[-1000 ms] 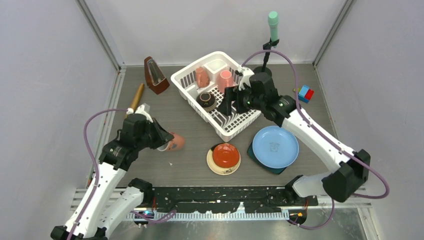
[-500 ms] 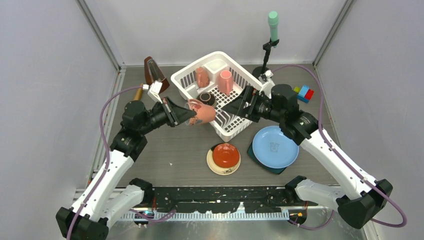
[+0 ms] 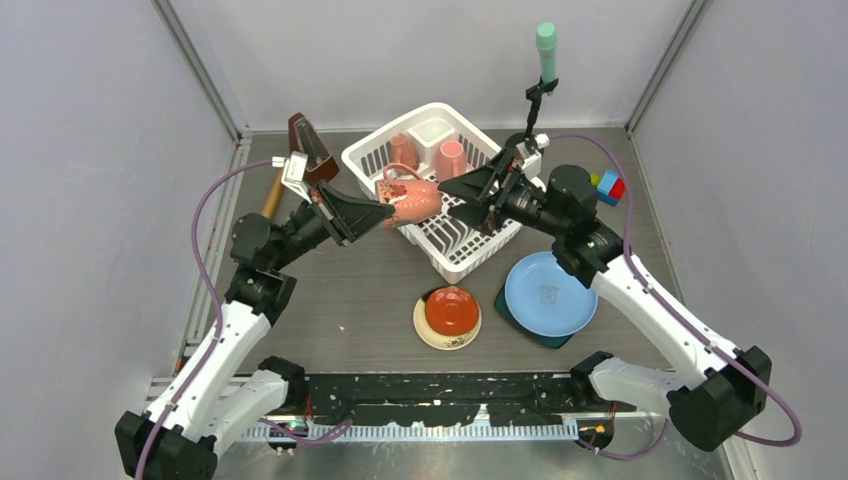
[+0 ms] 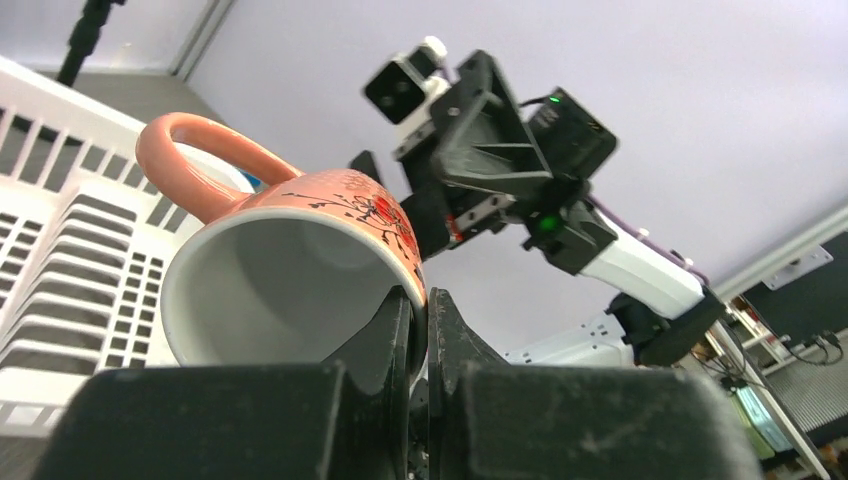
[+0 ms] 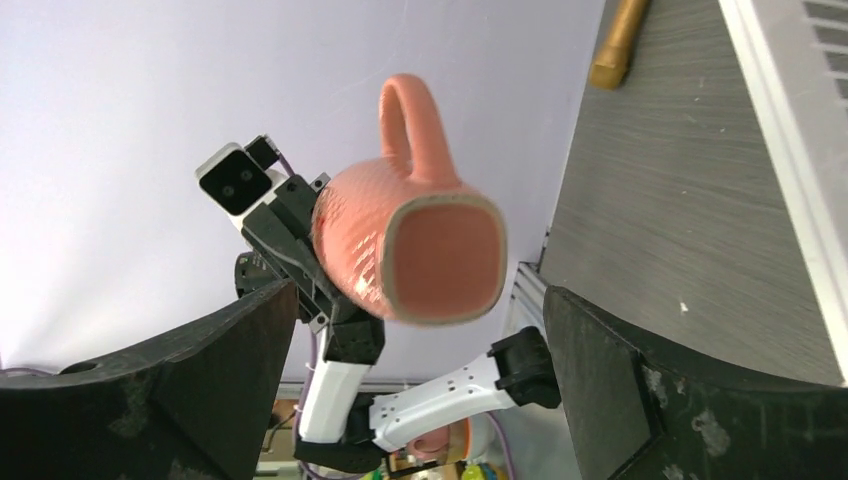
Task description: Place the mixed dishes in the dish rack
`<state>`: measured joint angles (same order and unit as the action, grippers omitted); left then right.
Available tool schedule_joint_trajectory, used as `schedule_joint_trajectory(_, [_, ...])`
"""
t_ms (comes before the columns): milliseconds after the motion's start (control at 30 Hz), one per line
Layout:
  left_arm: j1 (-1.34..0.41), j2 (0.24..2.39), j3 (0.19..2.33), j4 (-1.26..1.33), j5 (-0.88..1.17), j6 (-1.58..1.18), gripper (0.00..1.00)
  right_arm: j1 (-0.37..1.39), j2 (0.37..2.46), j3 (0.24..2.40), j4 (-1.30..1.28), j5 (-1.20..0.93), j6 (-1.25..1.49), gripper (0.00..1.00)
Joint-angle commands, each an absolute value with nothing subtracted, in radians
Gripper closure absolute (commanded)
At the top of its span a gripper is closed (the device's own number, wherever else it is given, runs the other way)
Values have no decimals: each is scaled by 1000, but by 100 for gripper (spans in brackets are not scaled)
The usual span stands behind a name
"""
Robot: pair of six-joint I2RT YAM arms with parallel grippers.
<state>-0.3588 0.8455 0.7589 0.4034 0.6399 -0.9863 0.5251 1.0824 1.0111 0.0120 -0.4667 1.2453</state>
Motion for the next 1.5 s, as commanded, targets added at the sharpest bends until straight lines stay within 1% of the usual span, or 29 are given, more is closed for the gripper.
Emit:
schedule_joint_trajectory(0, [-362,855,801,660,706,-1042,100,520,1128,1020,215,-550,1385,0])
schedule_joint_trajectory(333, [-397,919,816,762,716,-1078,100,542,1180,1049,290,-611,1450,0])
schedule_joint_trajectory(500, [-408,929,823,780,710,-1059,100,546,1184,1061,264,-629,1443,0])
schedule_joint_trajectory(533, [-410,932,824,782,710,-1058,100,547,1185,1063,249,-629,1436,1])
schedule_joint_trajectory(567, [-413,936,826,784,709,-1058,100,547,1187,1066,244,-629,1434,3])
schedule_joint_trajectory(600, [-417,940,827,785,710,-1055,100,548,1189,1067,246,-629,1435,11])
schedule_joint_trajectory(633, [-419,943,826,784,712,-1053,100,548,1191,1067,250,-631,1437,15])
schedule_joint_trajectory(667, [-422,946,823,785,713,-1051,100,548,1191,1068,258,-632,1443,25])
schedule_joint_trajectory(700, [-422,949,819,785,711,-1048,100,548,1192,1069,263,-632,1445,32])
schedule_joint_trajectory(733, [-422,949,815,785,704,-1043,100,548,1192,1070,268,-632,1451,46])
schedule_joint_trajectory(767, [-422,949,811,776,689,-1039,100,548,1193,1073,270,-630,1453,62])
schedule_joint_trajectory(800, [-422,946,812,738,662,-1036,100,546,1193,1077,268,-632,1452,72])
schedule_joint_trajectory(833, [-422,938,817,653,632,-1027,98,540,1193,1086,246,-629,1444,84])
schedule_joint_trajectory(867, [-422,930,823,590,610,-1008,94,535,1187,1091,229,-623,1435,88])
schedule_joint_trajectory(900, [-422,924,828,539,591,-989,84,525,1184,1105,187,-608,1409,93])
schedule_joint_trajectory(933, [-422,918,832,495,578,-971,71,519,1176,1112,164,-598,1394,94])
schedule_joint_trajectory(967, [-422,910,839,433,566,-936,57,505,1172,1131,111,-572,1352,98])
schedule_joint_trajectory(1000, [-422,901,854,358,553,-902,47,499,1167,1143,78,-558,1329,99])
schedule_joint_trajectory(1067, [-422,882,885,221,521,-839,38,479,1169,1192,-35,-514,1249,100])
schedule_joint_trajectory(1133, [-422,865,906,101,471,-792,27,469,1182,1242,-140,-440,1162,100])
schedule_joint_trajectory(1233, [-422,849,923,-31,402,-749,16,465,1206,1328,-292,-329,1002,100])
schedule_joint_trajectory(1333, [-422,861,963,-174,316,-733,15,466,1249,1405,-398,-166,832,100])
schedule_joint_trajectory(1400, [-422,904,1004,-303,259,-730,13,467,1295,1446,-434,-92,733,100])
schedule_joint_trajectory(1467, [-422,960,1054,-392,243,-727,13,470,1362,1500,-462,-67,640,100])
